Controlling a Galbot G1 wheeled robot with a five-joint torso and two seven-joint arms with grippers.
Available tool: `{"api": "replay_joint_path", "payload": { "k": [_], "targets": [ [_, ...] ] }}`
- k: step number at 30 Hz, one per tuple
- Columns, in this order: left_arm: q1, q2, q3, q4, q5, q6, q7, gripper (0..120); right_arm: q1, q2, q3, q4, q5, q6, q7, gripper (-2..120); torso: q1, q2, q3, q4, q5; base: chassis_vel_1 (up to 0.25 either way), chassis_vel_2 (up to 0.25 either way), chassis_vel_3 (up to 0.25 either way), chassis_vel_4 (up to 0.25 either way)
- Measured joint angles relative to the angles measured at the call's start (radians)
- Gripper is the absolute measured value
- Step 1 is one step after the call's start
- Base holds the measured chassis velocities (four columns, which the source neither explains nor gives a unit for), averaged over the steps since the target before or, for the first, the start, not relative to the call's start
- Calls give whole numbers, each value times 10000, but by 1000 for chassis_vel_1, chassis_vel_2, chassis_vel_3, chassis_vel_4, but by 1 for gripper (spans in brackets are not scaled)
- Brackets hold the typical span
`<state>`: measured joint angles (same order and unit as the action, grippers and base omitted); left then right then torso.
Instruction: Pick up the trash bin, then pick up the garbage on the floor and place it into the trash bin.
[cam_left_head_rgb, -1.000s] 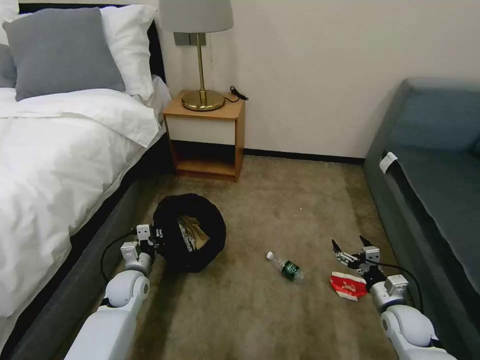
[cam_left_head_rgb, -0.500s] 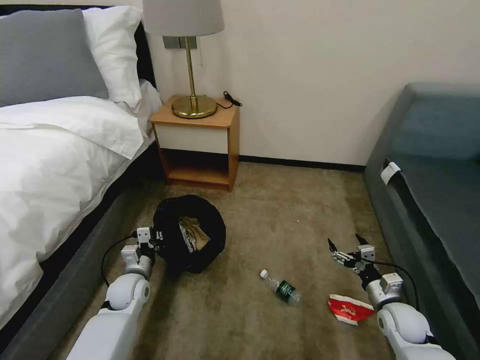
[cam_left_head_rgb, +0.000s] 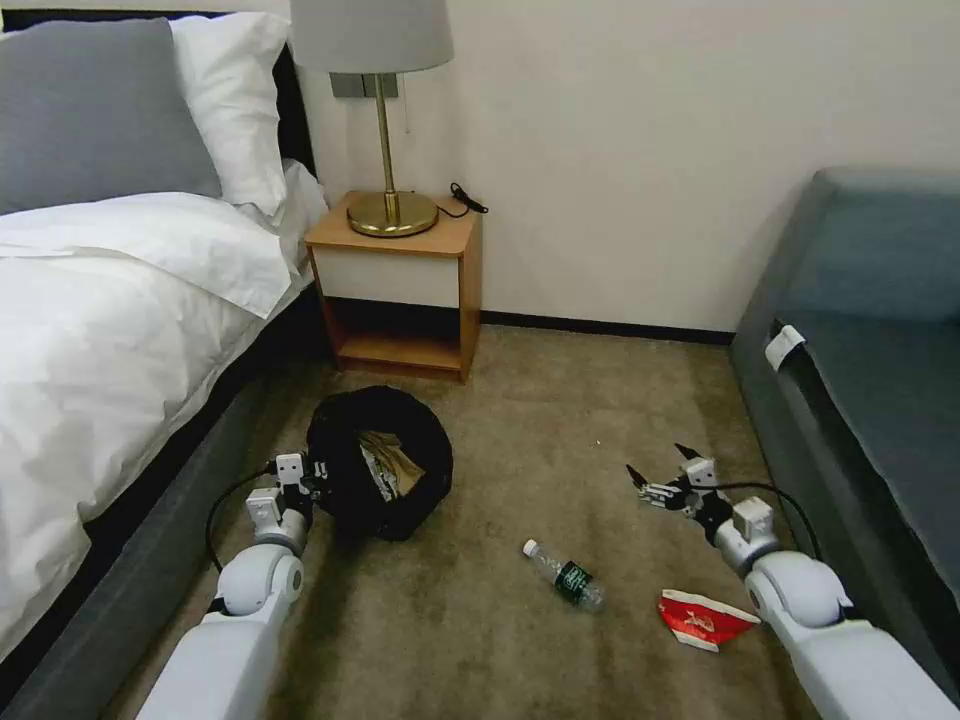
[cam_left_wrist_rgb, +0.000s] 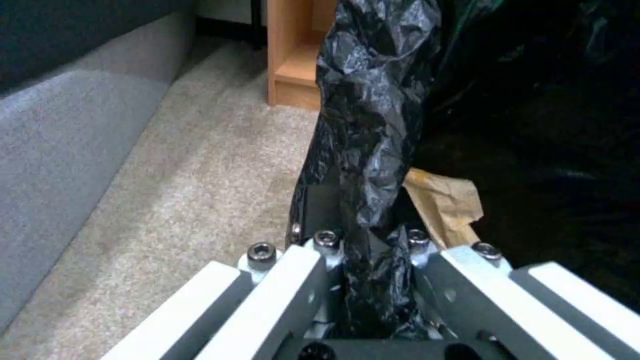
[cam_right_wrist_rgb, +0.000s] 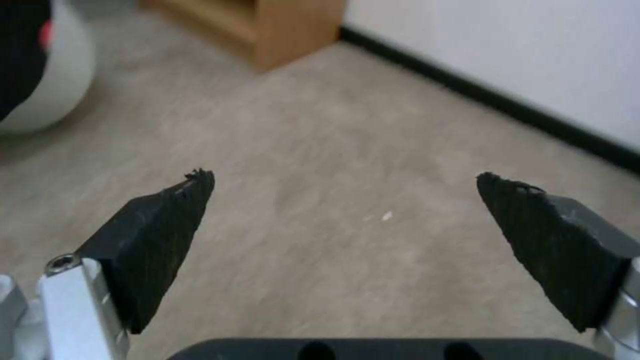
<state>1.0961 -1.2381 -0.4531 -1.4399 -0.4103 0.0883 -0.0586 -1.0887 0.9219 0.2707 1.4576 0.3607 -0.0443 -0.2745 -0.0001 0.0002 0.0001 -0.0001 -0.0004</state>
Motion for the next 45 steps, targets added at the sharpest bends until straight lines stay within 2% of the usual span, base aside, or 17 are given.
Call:
{"api": "replay_joint_path", "payload": {
  "k": [6,13,24,45],
  "targets": [
    [93,-13,-103,32,317,8,2,1,478,-279,-1285,-117,371,-907,-346,100,0,0,0,-1,2,0,0,0,0],
    [191,-193,-257,58,503,-26,-6,1,646,-254,-2376,-492,341,-1201,-598,100,0,-1,0,0,7,0,0,0,0],
    [320,-295,-293,-10,573,-56,-33,1,494,-149,-2844,-778,-127,-1286,-1060,100,0,-2,-1,1,4,0,0,0,0],
    [769,-284,-565,-591,697,15,-104,0,473,672,-2842,-2308,-1716,-825,-1410,100,0,-3,0,1,4,0,0,0,0]
  ]
}}
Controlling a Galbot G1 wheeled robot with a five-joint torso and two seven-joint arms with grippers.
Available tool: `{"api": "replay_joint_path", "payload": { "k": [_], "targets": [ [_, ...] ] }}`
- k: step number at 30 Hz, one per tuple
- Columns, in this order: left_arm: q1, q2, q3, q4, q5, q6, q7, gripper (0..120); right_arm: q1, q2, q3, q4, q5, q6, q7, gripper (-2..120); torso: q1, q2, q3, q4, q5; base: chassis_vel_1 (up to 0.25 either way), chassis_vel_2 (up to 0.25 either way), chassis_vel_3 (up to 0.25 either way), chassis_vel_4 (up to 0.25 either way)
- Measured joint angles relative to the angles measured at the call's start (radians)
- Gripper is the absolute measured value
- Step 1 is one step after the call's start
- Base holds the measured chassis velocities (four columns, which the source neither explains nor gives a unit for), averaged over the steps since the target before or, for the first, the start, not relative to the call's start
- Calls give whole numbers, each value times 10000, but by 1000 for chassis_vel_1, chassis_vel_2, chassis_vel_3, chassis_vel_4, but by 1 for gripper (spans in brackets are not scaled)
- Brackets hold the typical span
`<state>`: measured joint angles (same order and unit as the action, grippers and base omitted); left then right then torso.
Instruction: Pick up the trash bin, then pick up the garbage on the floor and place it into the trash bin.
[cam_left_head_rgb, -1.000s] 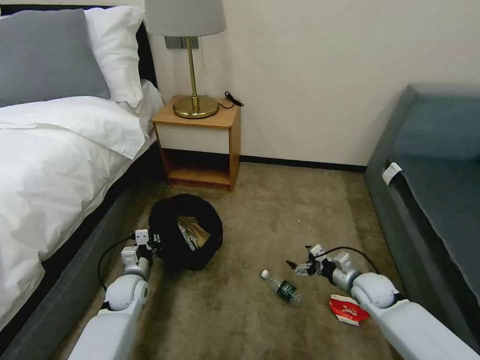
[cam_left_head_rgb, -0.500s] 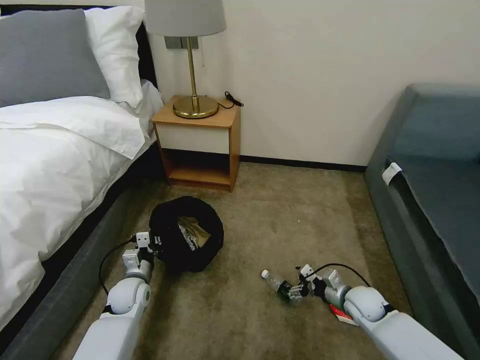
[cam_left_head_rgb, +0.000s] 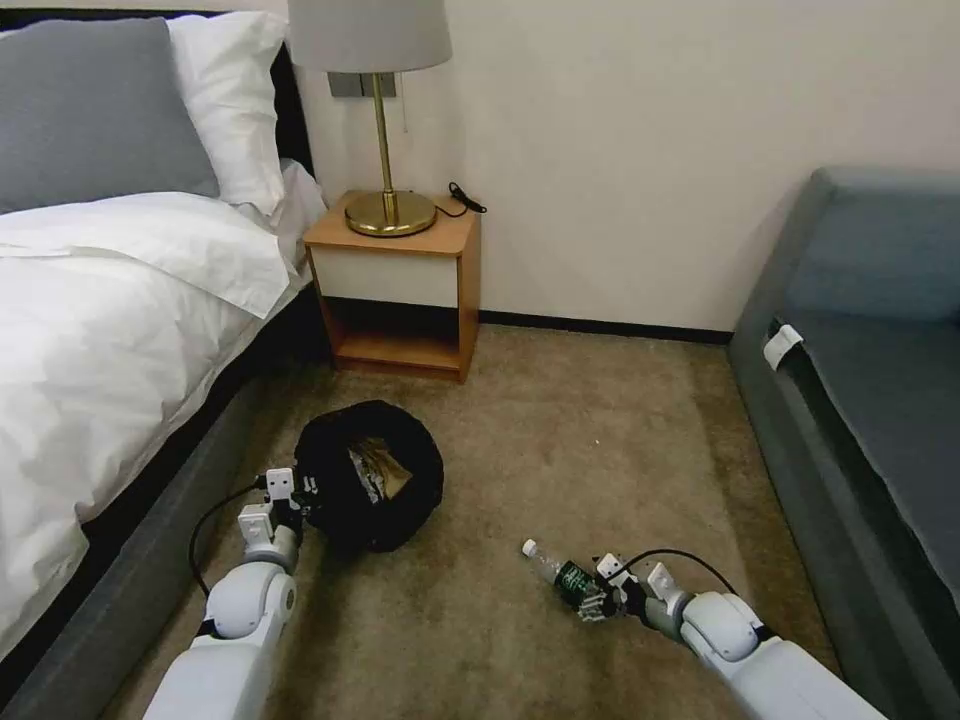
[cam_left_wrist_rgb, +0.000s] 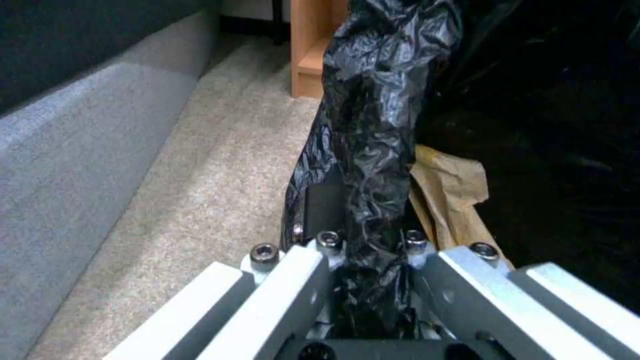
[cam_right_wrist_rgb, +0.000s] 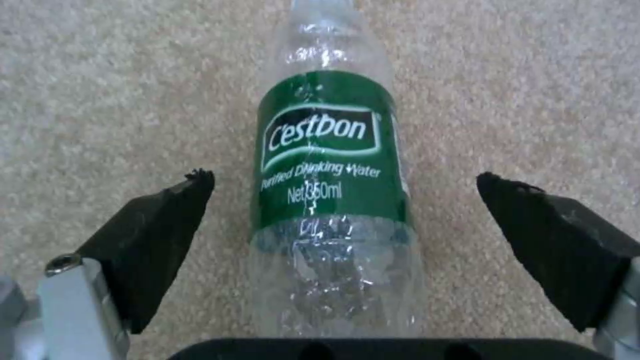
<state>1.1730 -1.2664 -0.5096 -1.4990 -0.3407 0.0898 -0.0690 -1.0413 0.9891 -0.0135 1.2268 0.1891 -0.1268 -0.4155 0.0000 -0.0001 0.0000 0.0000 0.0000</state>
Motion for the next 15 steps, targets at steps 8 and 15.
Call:
{"api": "replay_joint_path", "payload": {
  "k": [8,15],
  "targets": [
    [-46,-32,-16,17,5,12,-2,0,-89,117,27,-129,-374,127,-283,68,0,0,0,-1,0,0,0,0,0],
    [-127,-46,-16,40,6,26,-10,0,-52,268,166,-200,-534,225,-345,40,0,0,-1,0,0,0,0,0,0]
  ]
}}
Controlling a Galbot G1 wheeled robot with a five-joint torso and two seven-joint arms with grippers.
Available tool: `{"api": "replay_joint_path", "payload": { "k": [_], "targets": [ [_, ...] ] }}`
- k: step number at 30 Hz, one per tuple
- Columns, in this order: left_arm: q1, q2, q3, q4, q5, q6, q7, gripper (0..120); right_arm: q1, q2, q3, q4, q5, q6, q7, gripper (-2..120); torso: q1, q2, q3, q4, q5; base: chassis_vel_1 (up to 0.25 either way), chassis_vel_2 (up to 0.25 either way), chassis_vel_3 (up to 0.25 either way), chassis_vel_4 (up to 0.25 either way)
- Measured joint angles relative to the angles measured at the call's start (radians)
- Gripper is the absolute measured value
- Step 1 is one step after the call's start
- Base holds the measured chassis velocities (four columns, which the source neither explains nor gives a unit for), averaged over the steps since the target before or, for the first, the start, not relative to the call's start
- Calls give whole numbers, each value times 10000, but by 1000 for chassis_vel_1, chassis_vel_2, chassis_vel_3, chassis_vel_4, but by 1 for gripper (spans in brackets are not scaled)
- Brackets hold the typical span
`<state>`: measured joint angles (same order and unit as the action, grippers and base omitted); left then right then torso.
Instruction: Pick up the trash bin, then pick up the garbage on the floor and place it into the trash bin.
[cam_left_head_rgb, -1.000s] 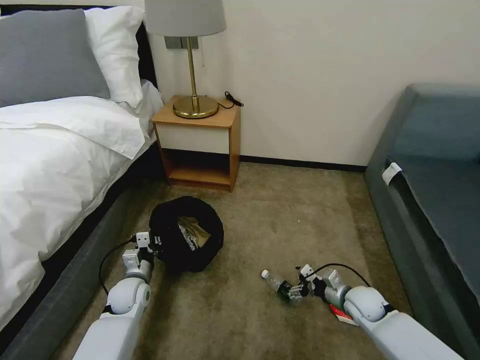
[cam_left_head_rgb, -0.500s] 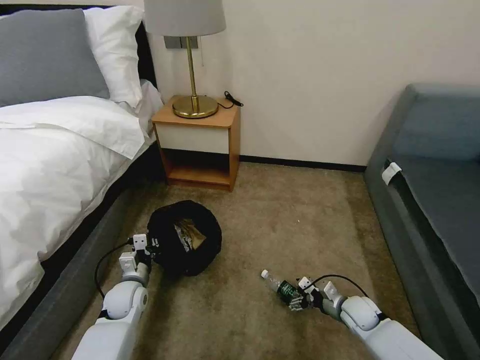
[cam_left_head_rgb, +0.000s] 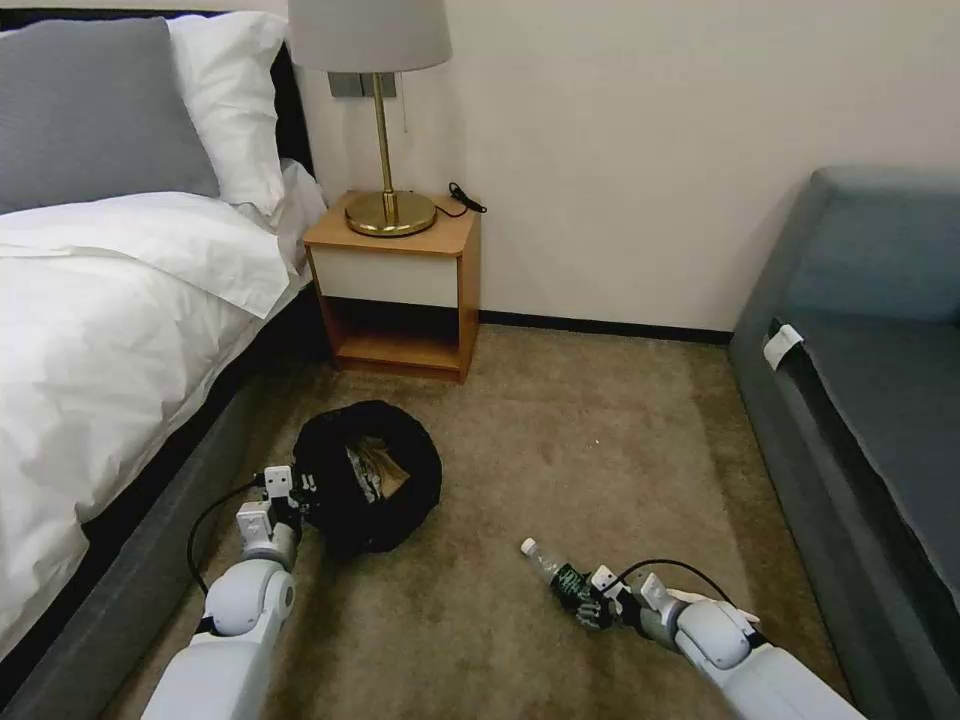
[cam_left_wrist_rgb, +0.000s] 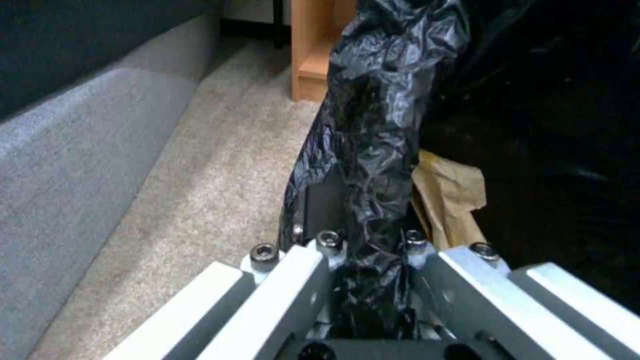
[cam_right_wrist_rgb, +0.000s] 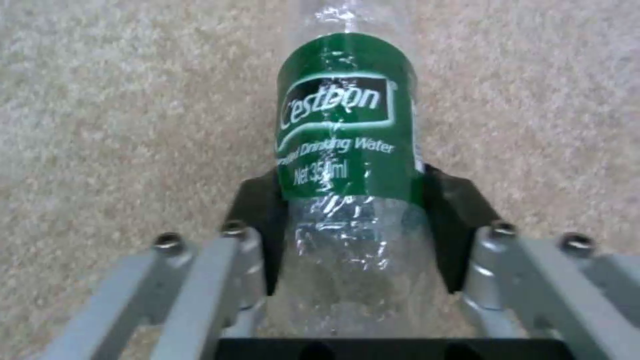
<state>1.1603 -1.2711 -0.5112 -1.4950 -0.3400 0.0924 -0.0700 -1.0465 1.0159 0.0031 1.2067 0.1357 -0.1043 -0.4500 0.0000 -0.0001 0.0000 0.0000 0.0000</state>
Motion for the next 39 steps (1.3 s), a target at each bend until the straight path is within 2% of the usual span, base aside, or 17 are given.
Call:
{"api": "replay_joint_path", "payload": {
  "k": [10,21,25,28,32,39],
  "targets": [
    [44,95,-25,-67,-8,1,-1,0,-92,-1,441,197,1,30,-43,22,0,0,0,-1,0,0,0,0,0],
    [111,154,-8,-93,-26,-65,0,0,-113,285,1540,676,256,101,13,22,-1,1,0,-1,0,0,0,0,0],
    [120,163,-6,-81,-33,-86,0,0,-3,504,1893,825,599,444,231,22,0,0,0,-1,0,0,0,0,0],
    [184,175,-23,-106,-34,-101,0,0,117,865,2099,1063,1359,961,721,22,0,0,0,0,2,0,0,0,0],
    [266,184,-52,-196,-25,-101,3,0,144,1089,2187,1806,2510,1104,1225,22,0,0,0,0,-2,0,0,0,0],
    [367,89,-49,-363,97,-61,-1,0,140,1540,1892,3033,3810,1384,1835,22,0,0,0,0,-2,0,0,0,0]
  ]
}}
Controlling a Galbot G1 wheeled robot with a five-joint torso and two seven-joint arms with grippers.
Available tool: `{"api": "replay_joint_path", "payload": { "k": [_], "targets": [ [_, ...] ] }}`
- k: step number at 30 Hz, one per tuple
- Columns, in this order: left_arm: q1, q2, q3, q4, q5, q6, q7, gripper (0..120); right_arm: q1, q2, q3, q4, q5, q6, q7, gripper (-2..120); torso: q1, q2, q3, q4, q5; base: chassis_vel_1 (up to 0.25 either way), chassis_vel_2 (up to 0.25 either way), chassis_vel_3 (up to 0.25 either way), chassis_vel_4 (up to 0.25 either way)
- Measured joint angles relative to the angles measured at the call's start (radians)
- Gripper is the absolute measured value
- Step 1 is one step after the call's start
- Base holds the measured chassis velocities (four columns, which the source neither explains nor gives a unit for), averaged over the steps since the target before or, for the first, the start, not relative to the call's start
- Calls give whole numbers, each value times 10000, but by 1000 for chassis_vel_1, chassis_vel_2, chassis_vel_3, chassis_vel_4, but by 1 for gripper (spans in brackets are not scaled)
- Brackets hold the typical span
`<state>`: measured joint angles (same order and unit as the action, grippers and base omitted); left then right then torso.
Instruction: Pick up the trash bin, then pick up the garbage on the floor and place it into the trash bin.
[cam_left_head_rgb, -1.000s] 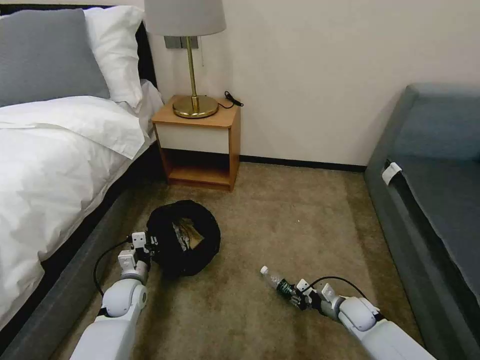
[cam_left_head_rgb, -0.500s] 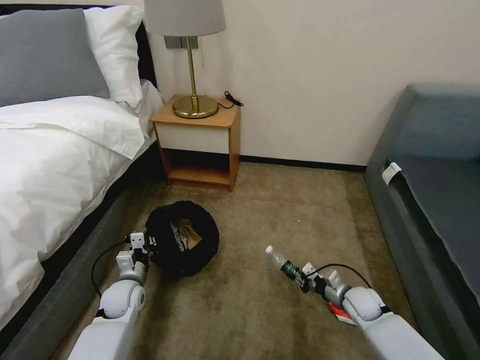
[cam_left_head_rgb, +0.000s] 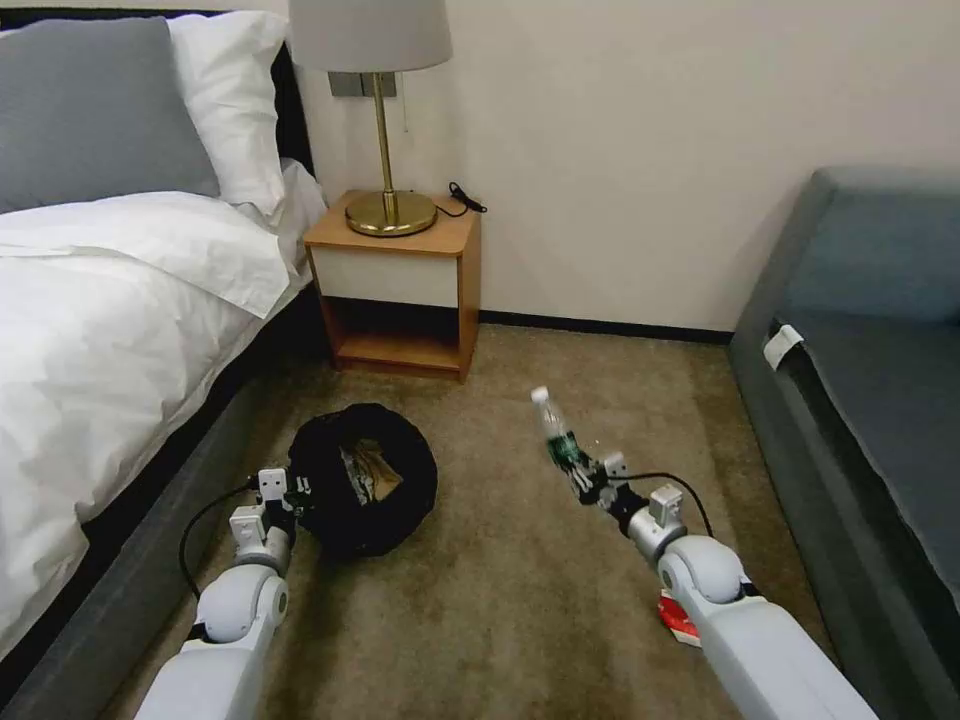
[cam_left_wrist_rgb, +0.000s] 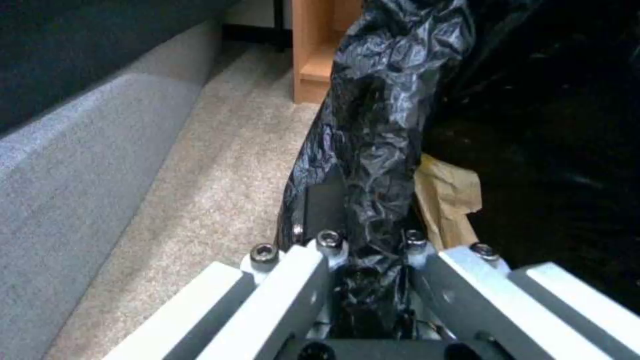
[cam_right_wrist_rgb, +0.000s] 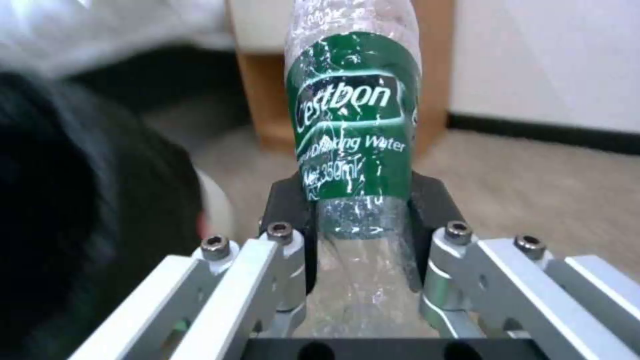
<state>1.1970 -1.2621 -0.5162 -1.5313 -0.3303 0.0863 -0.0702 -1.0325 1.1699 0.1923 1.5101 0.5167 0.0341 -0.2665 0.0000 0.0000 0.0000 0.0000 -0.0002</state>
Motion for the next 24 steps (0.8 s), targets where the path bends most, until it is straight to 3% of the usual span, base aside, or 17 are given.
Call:
{"api": "replay_joint_path", "payload": {
  "k": [10,24],
  "targets": [
    [75,-186,152,-325,278,215,-61,0,171,1125,-1170,1259,674,-430,311,22,0,0,0,0,0,0,0,0,0],
    [139,-317,369,-1148,183,688,-291,0,45,1845,-2389,356,-203,-199,264,22,0,0,0,0,2,0,0,0,0]
  ]
}}
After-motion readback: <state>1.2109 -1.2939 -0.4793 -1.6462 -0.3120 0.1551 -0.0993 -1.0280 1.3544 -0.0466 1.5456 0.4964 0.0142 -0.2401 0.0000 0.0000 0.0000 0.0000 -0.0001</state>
